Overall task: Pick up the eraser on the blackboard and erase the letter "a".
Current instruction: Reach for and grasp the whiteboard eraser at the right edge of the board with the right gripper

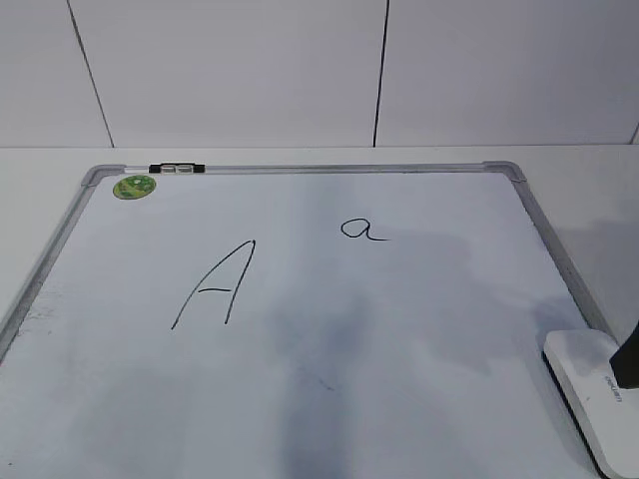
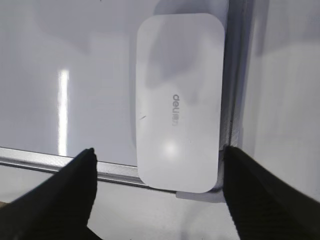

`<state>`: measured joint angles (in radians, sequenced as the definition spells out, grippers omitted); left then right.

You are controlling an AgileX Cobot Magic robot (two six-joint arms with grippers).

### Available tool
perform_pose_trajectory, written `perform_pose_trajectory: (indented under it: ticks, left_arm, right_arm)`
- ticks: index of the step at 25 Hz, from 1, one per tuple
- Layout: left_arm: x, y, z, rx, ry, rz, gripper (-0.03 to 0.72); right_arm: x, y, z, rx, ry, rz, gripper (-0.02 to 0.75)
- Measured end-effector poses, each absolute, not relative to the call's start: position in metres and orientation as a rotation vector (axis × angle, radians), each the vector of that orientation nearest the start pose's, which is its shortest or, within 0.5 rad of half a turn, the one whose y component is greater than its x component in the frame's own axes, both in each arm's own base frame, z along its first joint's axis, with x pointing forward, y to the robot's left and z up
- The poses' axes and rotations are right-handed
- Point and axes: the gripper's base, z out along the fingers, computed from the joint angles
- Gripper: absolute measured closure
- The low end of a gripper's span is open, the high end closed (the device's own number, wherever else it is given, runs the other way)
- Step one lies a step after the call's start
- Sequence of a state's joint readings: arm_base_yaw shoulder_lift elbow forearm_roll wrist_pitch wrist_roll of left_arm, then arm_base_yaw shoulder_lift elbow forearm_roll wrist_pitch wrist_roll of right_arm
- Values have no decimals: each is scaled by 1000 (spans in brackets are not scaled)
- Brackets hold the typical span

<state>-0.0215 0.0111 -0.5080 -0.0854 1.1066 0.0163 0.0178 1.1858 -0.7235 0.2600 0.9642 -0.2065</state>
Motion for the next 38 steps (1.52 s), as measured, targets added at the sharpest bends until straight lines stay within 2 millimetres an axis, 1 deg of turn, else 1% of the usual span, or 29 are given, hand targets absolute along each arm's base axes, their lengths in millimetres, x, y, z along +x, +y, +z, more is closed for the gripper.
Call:
perform_pose_trajectory:
  ticks: [2, 5, 11, 17, 20, 24, 30, 38]
  left_arm:
    - [-6, -7, 276, 46, 2091, -106, 317]
    - [-6, -7, 276, 46, 2091, -106, 317]
    - [-6, -7, 276, 46, 2091, -106, 317]
    - [-6, -7, 276, 46, 2091, -106, 317]
    - [-6, -7, 276, 46, 2091, -106, 317]
    - [-6, -7, 276, 46, 2091, -106, 317]
    - [-6, -7, 276, 46, 2091, -106, 317]
    - [-6, -7, 276, 46, 2091, -106, 317]
  right_arm:
    - [191, 22, 241, -159, 2887, 287, 114]
    - [189, 20, 240, -186, 2917, 256, 92]
    - [186, 19, 239, -202, 2948, 244, 87]
    - [184, 22, 240, -183, 2961, 296, 87]
    - [185, 22, 239, -202, 2966, 301, 88]
    - [185, 23, 239, -200, 2965, 317, 111]
    - [188, 25, 240, -176, 2934, 346, 201]
    - [186, 24, 239, -205, 2955, 331, 215]
